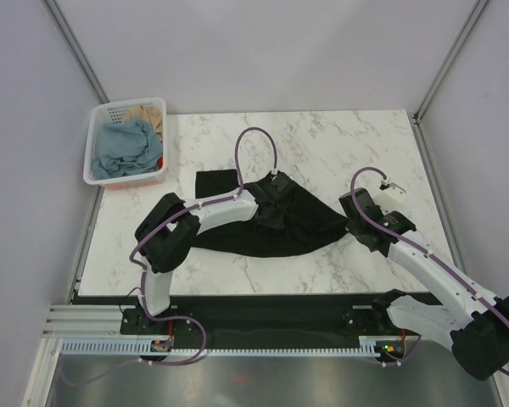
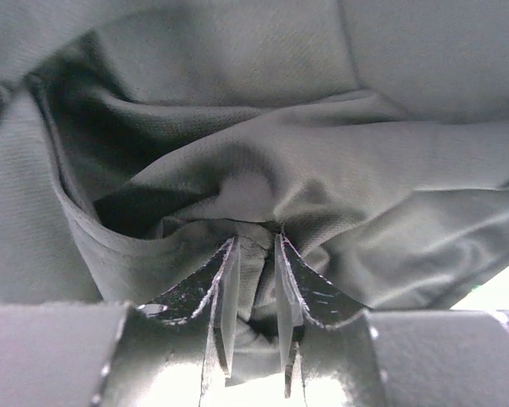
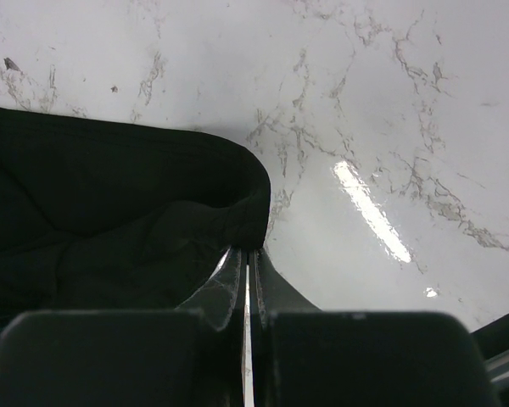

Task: Fold and stack the t-shirts
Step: Flatten the tshirt out

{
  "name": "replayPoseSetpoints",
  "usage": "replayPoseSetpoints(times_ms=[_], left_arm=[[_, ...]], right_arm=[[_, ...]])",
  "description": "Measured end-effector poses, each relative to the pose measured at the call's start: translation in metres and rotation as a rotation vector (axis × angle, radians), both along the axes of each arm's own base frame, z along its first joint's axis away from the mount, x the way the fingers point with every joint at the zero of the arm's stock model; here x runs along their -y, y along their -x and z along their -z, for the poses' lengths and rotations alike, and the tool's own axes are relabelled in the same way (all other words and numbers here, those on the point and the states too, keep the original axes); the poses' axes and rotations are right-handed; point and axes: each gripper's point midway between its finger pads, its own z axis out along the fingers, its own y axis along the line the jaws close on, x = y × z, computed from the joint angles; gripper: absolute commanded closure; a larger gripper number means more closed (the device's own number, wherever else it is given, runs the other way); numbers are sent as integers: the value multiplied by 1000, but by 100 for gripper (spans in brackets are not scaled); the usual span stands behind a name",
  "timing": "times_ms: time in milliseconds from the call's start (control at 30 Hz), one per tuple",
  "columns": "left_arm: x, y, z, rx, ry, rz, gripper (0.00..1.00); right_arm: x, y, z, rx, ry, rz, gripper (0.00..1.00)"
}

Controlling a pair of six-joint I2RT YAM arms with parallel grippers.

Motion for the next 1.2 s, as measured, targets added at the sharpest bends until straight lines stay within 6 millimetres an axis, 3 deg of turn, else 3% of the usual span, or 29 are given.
replayPoseSetpoints(times_ms=[167, 267, 433, 567, 700, 867, 933, 1000, 1133, 1200], left_arm=[[-2, 3, 19, -30, -35, 2, 65], [-1, 3, 20, -29, -34, 3, 65], [-1, 3, 20, -28, -36, 8, 97], [1, 5, 17, -34, -27, 16, 98], [4, 12, -6, -38, 22, 18, 98], [19, 24, -66, 9, 170, 41, 98], [21, 30, -80, 13, 209, 49, 98], [24, 39, -82, -8, 230, 65, 98], [31, 71, -68, -92, 232, 123, 98], [40, 93, -64, -142, 241, 172, 87]], right_arm=[[-1, -1, 1, -2, 2, -7, 100], [-2, -2, 3, -9, 6, -12, 100], [-2, -3, 3, -3, 3, -14, 100], [-3, -3, 3, -2, 2, -15, 100], [-2, -3, 4, -4, 5, -17, 100], [-2, 0, 8, -13, 6, -18, 100], [-2, 1, 9, -17, 4, -20, 100], [-2, 0, 9, -17, 1, -21, 100], [-2, 1, 9, -16, 3, -22, 100], [-2, 0, 9, -16, 6, -22, 100]])
